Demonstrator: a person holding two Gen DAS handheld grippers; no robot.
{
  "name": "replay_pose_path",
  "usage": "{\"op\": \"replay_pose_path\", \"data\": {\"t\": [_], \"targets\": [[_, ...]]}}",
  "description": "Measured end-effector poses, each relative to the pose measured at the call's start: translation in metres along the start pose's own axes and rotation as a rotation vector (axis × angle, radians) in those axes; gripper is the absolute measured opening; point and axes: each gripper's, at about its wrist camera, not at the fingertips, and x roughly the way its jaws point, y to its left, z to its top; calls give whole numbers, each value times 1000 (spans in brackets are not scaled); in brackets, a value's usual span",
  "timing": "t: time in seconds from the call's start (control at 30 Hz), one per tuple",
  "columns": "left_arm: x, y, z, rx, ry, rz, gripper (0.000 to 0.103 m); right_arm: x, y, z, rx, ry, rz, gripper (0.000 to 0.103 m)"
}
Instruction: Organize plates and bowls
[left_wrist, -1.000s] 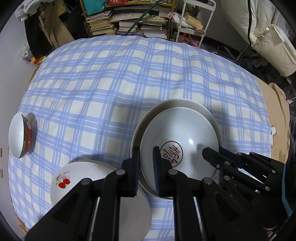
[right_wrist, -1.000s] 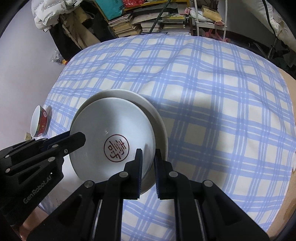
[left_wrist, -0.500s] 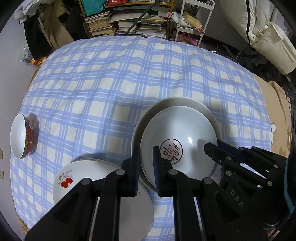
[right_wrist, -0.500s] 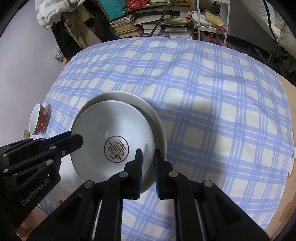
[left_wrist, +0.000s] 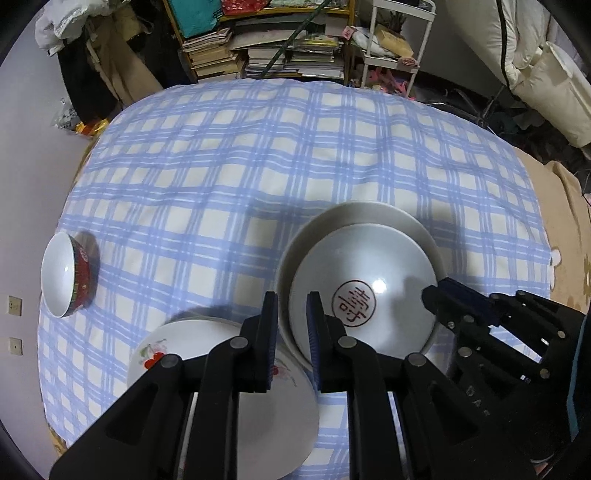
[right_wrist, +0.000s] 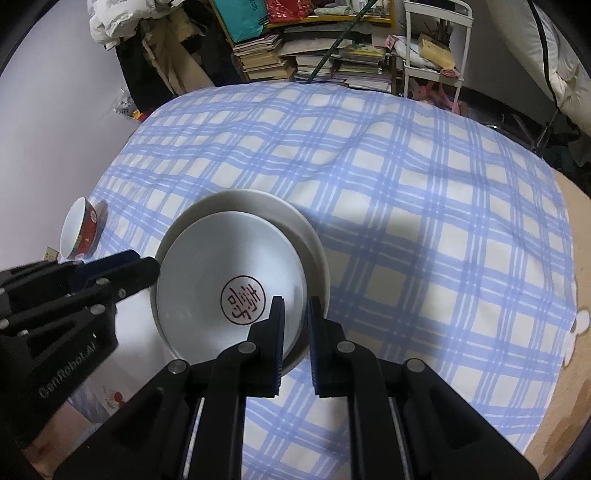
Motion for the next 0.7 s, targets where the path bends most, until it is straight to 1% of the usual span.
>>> {"op": "replay_pose_path", "data": {"t": [0.1,0.23,0.3,0.33,0.37,0.4,0.43,0.5,0.53,0.57,0.6,0.67,0.7], "targets": [[-5,6,0,-10,-12,-1,17,-5,-2,0,10,-10,-5,13],[-15,14,-1,1,-40,33,21,-12,-3,2,12,-32,-2,13],[-19,19,-2,-1,-49,37,24,-14,-1,4,15,-39,3,13],[-21,23,-3,-6,-53,39,28,-15,0,5,17,-44,8,14],[-24,27,-4,-10,-59,45,33,-15,1,6,24,-49,17,15],[-26,31,-5,-12,-67,59,35,-16,4,8,41,-51,33,17],[-28,34,-6,-8,-78,83,37,-16,7,10,52,-51,45,26],[-34,43,-10,10,-97,122,40,-18,13,14,66,-66,71,52],[-36,47,-11,13,-101,129,42,-19,19,15,70,-81,91,57],[-39,53,-12,13,-109,137,45,-20,23,16,67,-92,100,65],[-42,60,-13,10,-116,145,46,-22,31,17,53,-106,106,68],[-49,77,-14,-10,-131,161,52,-23,46,19,18,-127,96,79],[-52,86,-14,-21,-134,166,52,-24,55,21,2,-137,90,84]]}}
